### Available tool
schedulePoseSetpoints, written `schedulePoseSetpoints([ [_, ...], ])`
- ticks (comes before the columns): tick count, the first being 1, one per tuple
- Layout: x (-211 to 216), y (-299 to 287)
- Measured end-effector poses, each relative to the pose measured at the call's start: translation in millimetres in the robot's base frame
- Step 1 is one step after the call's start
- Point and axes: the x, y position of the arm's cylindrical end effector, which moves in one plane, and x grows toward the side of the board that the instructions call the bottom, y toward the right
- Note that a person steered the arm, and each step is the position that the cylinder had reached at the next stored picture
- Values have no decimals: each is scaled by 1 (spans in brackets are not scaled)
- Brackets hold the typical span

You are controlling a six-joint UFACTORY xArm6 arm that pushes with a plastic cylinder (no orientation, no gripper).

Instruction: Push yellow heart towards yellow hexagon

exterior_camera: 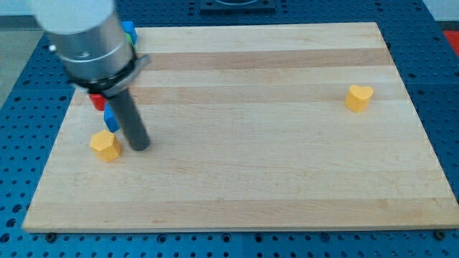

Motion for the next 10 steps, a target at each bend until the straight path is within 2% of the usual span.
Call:
schedulePoseSetpoints([
  [1,-71,59],
  [2,-171,131],
  [3,-198,241],
  [4,-180,348],
  [5,-150,395],
  [6,-119,408],
  [7,-100,395],
  [9,-56,319],
  [10,-29,304],
])
